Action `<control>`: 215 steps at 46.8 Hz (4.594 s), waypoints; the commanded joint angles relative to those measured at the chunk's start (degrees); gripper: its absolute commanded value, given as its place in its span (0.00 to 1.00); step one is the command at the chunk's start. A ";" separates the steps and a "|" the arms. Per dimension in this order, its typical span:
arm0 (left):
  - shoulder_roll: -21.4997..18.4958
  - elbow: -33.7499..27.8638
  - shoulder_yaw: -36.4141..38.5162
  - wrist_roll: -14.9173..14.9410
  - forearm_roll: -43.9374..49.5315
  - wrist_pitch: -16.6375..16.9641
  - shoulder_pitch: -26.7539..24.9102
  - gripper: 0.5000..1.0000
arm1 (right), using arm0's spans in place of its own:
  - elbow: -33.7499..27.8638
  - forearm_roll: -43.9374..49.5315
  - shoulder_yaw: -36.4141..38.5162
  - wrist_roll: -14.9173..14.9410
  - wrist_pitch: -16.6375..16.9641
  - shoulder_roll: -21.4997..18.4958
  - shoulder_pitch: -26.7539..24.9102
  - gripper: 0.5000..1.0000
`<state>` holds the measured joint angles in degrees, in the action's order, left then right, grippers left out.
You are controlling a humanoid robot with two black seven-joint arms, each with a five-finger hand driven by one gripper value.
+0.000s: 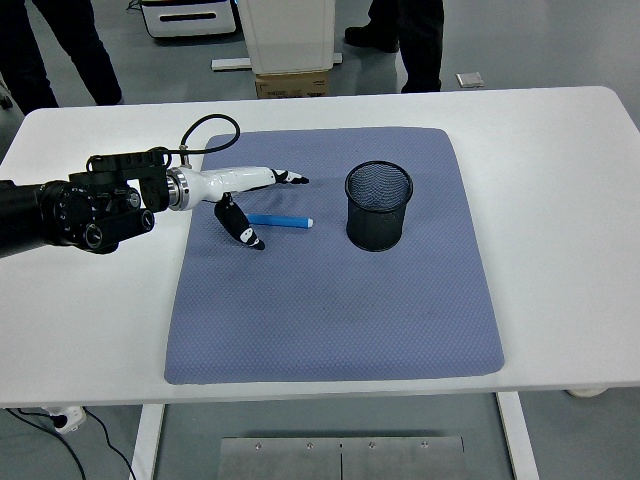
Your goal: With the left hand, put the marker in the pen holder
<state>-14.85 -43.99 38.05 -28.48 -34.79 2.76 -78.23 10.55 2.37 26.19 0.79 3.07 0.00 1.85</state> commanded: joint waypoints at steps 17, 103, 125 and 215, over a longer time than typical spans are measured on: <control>0.00 0.84 0.54 0.01 -2.57 0.05 0.18 0.37 | 0.00 0.00 0.00 0.00 0.10 0.00 0.00 1.00; 1.67 1.45 0.89 -0.08 -7.14 10.24 2.12 0.01 | 0.00 0.00 0.00 0.00 0.01 0.00 0.00 1.00; 1.58 2.24 1.51 0.01 -7.40 9.63 1.94 0.00 | 0.00 0.00 0.00 0.00 0.01 0.00 0.00 1.00; 5.01 1.71 -20.82 1.33 30.74 -7.33 -6.50 0.00 | 0.00 0.00 0.00 0.00 0.01 0.00 0.00 1.00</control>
<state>-10.24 -42.07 17.32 -27.23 -6.01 -3.89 -85.00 10.55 2.37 26.19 0.78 3.08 0.00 1.84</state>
